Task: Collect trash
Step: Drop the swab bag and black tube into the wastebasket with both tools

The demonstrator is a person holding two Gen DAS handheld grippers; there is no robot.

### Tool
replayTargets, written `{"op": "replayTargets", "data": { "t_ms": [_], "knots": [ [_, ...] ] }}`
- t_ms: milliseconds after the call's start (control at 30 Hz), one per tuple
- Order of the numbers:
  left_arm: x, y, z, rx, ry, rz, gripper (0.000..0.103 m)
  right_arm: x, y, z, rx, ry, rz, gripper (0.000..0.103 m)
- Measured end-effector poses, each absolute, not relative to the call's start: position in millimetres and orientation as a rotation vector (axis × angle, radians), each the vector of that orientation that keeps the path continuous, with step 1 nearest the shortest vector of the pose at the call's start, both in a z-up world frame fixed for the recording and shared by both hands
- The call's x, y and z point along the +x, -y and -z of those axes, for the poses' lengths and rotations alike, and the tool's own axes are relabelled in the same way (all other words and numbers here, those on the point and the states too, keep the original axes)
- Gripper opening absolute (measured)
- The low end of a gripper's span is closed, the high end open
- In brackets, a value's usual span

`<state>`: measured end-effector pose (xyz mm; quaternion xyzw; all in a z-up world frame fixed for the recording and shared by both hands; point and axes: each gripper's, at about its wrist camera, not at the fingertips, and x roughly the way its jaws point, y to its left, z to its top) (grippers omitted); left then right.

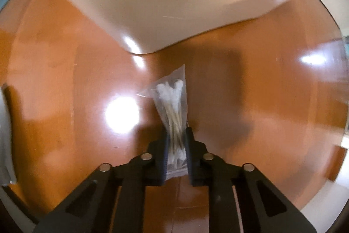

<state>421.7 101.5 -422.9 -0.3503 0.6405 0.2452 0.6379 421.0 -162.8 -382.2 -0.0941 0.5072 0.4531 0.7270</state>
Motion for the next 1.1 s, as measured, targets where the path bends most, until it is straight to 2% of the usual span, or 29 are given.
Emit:
{"op": "replayTargets", "data": {
  "t_ms": [167, 300, 467, 700, 900, 1067, 1100],
  "knots": [
    [420, -83, 395, -0.631, -1.440, -0.400, 0.009, 427, 165, 384, -0.184, -1.117, -0.981, 0.020],
    [413, -42, 343, -0.362, -1.386, -0.223, 0.009, 426, 172, 374, -0.157, -1.102, -0.944, 0.020],
    [402, -9, 261, -0.107, -1.227, -0.075, 0.009, 426, 186, 356, -0.111, -1.107, -0.859, 0.020],
    [415, -41, 146, 0.028, -0.997, -0.122, 0.009, 403, 189, 264, -0.179, -1.099, -0.826, 0.020],
    [444, -120, 111, 0.029, -0.920, -0.267, 0.009, 393, 184, 182, -0.176, -1.015, -0.806, 0.020],
    [464, -158, 139, -0.013, -1.012, -0.286, 0.010, 393, 162, 160, -0.204, -1.012, -0.802, 0.020],
    [466, -162, 146, -0.002, -1.033, -0.284, 0.015, 396, 156, 159, -0.210, -1.018, -0.798, 0.020]
  ]
}}
